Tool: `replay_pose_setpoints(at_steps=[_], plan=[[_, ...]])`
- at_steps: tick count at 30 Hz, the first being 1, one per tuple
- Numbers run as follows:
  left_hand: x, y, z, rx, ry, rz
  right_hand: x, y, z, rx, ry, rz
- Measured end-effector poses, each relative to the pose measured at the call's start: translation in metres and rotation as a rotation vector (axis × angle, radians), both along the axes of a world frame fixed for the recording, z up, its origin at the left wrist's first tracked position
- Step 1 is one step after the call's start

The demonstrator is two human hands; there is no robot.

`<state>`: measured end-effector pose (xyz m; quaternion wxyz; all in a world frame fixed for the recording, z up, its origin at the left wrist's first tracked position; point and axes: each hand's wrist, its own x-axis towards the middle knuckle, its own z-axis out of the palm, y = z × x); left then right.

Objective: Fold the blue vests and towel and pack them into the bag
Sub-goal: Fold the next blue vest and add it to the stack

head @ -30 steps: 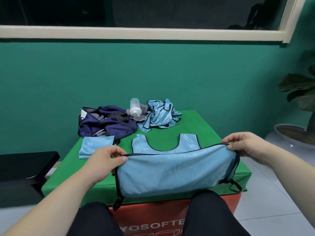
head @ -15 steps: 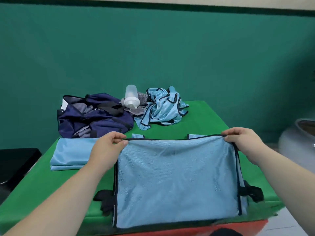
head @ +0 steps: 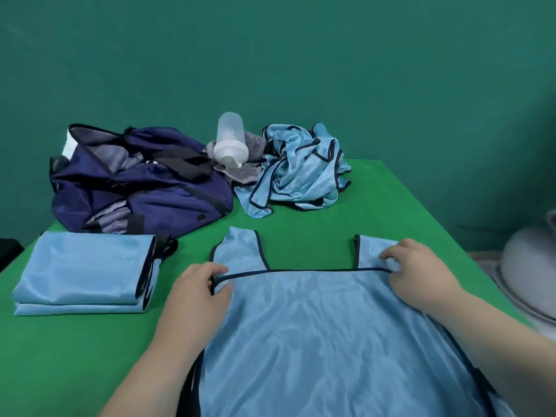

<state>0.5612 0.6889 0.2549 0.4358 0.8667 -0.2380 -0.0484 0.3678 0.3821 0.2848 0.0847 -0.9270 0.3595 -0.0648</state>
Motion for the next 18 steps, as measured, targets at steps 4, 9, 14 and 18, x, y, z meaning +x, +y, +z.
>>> replay_pose_setpoints(at_steps=[4,9,14,18], plan=[[0.011,0.003,0.002,-0.01,0.018,-0.023,0.053,0.046,0.006,0.019,-0.047,0.176],[0.028,0.005,0.004,-0.03,0.066,-0.024,0.132,0.096,0.003,0.175,-0.177,0.322],[0.046,0.001,0.007,-0.031,0.067,-0.047,0.187,0.11,-0.014,0.286,-0.315,0.271],[0.056,-0.007,0.008,0.027,0.098,-0.083,0.2,0.106,-0.04,0.265,-0.309,0.259]])
